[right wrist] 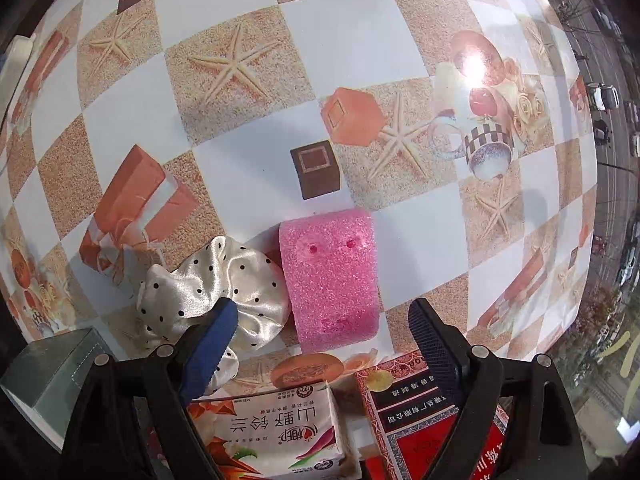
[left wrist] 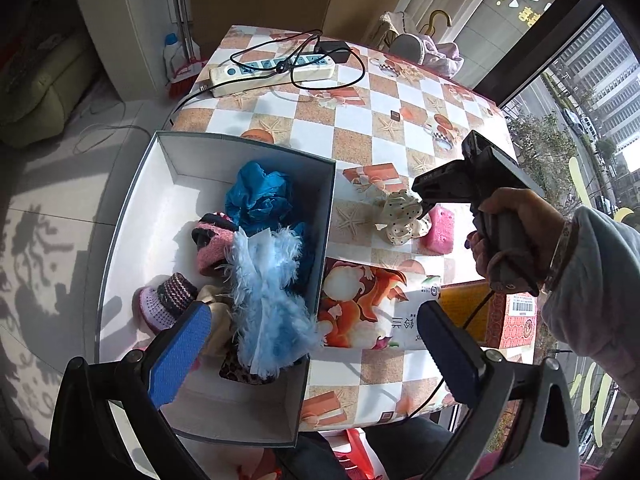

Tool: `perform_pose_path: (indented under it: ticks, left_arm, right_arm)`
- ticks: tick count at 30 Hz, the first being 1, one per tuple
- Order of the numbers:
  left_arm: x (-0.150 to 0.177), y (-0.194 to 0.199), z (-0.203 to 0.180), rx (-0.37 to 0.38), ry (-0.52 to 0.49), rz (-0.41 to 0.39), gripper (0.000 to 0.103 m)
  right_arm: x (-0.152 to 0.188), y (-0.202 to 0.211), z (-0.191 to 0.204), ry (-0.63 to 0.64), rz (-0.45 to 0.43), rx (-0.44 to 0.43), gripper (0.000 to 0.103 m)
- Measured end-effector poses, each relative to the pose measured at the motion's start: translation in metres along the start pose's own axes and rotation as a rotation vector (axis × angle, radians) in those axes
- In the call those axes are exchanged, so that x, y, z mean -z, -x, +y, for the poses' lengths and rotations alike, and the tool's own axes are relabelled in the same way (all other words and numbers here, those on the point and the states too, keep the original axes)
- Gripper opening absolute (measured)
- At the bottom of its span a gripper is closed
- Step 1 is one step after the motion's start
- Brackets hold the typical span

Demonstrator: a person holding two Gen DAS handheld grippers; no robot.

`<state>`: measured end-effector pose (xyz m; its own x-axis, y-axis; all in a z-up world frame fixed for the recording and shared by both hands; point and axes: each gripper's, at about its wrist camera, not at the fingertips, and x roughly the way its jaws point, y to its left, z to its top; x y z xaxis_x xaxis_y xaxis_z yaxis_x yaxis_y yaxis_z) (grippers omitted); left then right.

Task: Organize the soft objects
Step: 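Move the left tool to the white polka-dot scrunchie while the right tool reaches the pink sponge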

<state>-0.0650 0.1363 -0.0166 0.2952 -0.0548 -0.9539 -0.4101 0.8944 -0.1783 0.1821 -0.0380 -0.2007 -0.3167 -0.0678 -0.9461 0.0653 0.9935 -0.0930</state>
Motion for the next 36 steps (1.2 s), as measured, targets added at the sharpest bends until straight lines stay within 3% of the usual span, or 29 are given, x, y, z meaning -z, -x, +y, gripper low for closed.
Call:
perform_pose_path:
  ticks: [5,9,13,17,22,27,33,36]
  left_arm:
    - [-0.013,-0.003,-0.017,0.018,-0.061,0.004,0.103]
    - [-0.029,-0.007,-0.04,0.022,-0.132,0.008,0.103]
    - [-0.048,-0.026,-0.072,0.01,-0.217,0.035,0.103]
    - [-0.069,-0.065,-0.102,0.022,-0.249,0.11,0.103]
    - [-0.092,-0.129,-0.128,-0.013,-0.239,0.209,0.103]
    - [-0.104,-0.187,-0.137,-0.127,-0.253,0.284,0.103]
    - [-0.111,-0.231,-0.134,-0.177,-0.224,0.348,0.103]
    - [-0.111,-0.246,-0.13,-0.279,-0.238,0.336,0.103]
  right_arm:
    - [0.004,0.024,-0.058,-0.188,0.044,-0.328,0.088]
    - [0.028,0.055,-0.09,-0.207,0.008,-0.534,0.088]
    - [0.042,0.088,-0.116,-0.154,-0.021,-0.635,0.088]
    - [0.045,0.105,-0.142,-0.123,0.004,-0.698,0.088]
    - [0.039,0.105,-0.171,-0.108,0.007,-0.694,0.088]
    - [0.017,0.096,-0.187,-0.025,-0.034,-0.556,0.088]
    - [-0.008,0.056,-0.174,0.078,0.026,-0.461,0.088]
    - [-0.02,0.04,-0.154,0.156,0.045,-0.423,0.088]
